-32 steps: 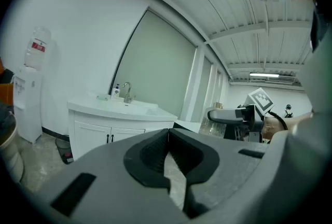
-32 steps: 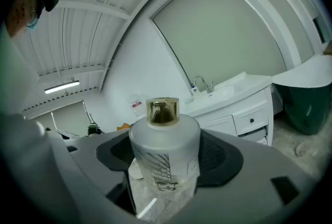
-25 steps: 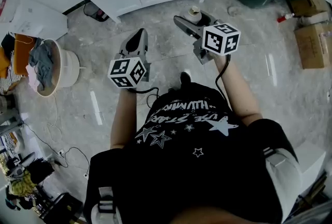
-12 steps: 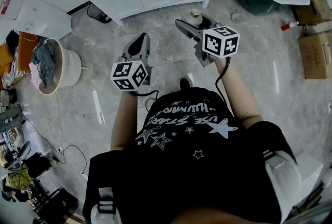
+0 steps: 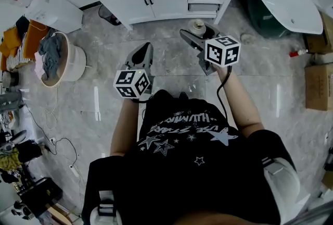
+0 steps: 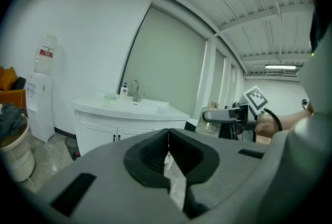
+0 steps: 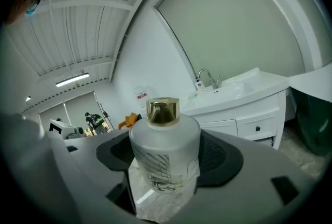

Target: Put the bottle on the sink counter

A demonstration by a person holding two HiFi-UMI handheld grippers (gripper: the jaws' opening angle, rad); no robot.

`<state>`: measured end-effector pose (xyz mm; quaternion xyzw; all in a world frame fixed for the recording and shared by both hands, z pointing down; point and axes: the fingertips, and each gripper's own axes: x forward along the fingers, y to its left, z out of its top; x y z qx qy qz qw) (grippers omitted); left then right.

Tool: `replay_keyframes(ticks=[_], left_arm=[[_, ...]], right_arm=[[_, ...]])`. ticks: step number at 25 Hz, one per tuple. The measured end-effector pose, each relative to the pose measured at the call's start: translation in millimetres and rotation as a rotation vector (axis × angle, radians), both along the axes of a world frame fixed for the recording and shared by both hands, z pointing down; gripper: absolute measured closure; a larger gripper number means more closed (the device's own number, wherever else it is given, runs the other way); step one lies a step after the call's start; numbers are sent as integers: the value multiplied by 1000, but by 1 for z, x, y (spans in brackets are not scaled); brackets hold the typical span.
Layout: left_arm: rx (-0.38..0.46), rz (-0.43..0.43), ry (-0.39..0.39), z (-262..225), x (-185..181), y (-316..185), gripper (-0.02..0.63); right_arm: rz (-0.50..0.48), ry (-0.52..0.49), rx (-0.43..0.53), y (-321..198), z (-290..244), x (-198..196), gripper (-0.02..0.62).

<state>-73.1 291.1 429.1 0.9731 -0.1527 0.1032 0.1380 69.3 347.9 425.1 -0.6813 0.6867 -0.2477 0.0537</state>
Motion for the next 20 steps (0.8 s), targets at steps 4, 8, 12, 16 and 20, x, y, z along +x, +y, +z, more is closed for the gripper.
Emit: replay_keyframes(ticks=[4,8,12,16,20], left_arm=[[5,-29,-6,-5,5,-13,597],[6,-38,-13,-2,8,-28,597],[13,-42,-9,0,17,-51,597],[18,-31,2,2,31,-84,597],[-8,-16,11,9,52,-123,597]], right_arm=[[-20,-16,-2,-14,1,6,261],[-36,-23,-12,-28,8,8,261],[-41,-14,-14,-46,11,16,261],[-33,15,-19,-73,11,31,261],[-2,20,-27,-110,12,53,261]])
